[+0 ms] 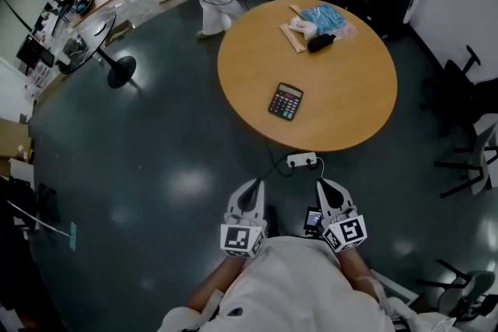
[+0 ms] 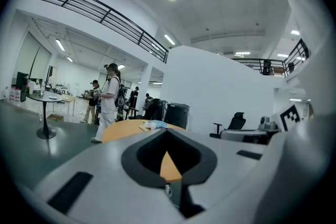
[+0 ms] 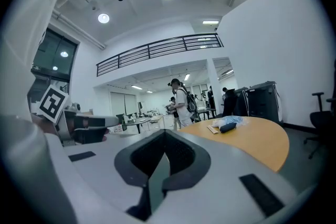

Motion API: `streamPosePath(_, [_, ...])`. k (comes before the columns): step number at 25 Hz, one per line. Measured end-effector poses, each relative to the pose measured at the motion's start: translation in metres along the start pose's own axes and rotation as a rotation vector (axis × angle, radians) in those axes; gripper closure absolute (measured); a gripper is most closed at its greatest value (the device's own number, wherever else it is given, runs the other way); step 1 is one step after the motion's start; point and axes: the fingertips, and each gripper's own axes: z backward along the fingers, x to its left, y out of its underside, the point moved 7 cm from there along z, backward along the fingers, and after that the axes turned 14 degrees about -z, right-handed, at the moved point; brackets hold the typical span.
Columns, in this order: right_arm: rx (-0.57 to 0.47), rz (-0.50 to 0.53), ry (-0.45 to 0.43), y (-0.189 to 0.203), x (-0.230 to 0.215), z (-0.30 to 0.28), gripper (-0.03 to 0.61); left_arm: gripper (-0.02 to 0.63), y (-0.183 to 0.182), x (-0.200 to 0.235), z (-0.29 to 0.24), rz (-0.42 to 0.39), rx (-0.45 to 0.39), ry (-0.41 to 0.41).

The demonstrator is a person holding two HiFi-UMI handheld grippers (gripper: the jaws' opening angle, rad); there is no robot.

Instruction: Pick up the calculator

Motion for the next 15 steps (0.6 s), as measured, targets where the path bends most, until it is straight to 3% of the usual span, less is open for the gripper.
streamPosePath(7, [0.027, -0.024, 0.092, -0.005, -0.034, -0.090, 0.563, 0.606, -0.021, 0.078, -0.067, 0.006, -0.038, 0.080])
streamPosePath(15, [0.134, 0.023, 0.094, -0.002, -0.106, -0.189, 0.563, 0.606, -0.021, 0.105, -0.118, 0.058, -0.020, 0.109])
